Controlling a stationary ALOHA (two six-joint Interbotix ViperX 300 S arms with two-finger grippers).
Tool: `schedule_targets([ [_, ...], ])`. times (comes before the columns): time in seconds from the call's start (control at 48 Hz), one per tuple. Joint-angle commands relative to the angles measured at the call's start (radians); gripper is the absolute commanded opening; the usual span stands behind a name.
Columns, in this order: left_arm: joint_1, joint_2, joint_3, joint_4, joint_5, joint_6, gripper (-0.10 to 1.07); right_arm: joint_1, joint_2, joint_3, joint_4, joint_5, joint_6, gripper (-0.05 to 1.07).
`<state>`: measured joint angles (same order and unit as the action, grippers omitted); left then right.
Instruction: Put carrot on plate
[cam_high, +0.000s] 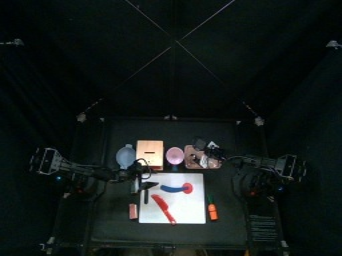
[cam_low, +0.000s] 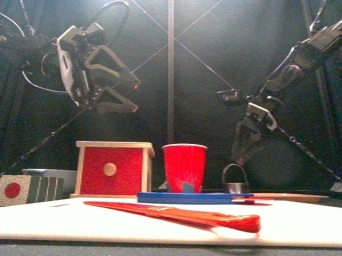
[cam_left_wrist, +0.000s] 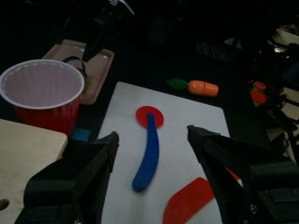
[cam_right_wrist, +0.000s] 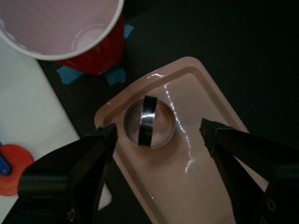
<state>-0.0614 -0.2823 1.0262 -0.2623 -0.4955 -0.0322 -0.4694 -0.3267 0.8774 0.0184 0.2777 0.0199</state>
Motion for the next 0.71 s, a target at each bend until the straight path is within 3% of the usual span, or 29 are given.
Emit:
schedule_targets([
  [0.0, -0.002, -0.002, -0.012, 0.002, -0.009, 0.002, 0.97, 0.02, -0.057, 0.0, 0.028, 0.021, 0.002, 1.04],
  [0.104, -0.002, -0.002, -0.011, 0.002, -0.009, 0.002, 0.97, 0.081, -0.117, 0.032, 0.123, 0.086, 0.005, 1.04],
  [0.208, -0.002, -0.002, -0.011, 0.002, -0.008, 0.005, 0.97, 0.158, -0.199, 0.081, 0.313, 0.229, 0.055, 1.04],
  [0.271, -0.002, -0.002, -0.009, 0.002, -0.008, 0.006, 0.97, 0.216, -0.249, 0.118, 0.423, 0.31, 0.121, 1.04],
  [0.333, -0.002, -0.002, -0.009, 0.002, -0.008, 0.006, 0.97, 0.296, -0.29, 0.163, 0.477, 0.321, 0.213, 1.04],
  [0.5, -0.002, 0.0, -0.009, 0.002, -0.008, 0.006, 0.97, 0.495, -0.321, 0.219, 0.38, 0.276, 0.543, 1.04],
  [0.688, -0.002, -0.002, -0.008, 0.003, -0.008, 0.006, 0.97, 0.764, -0.265, 0.176, 0.11, 0.285, 1.054, 1.04],
])
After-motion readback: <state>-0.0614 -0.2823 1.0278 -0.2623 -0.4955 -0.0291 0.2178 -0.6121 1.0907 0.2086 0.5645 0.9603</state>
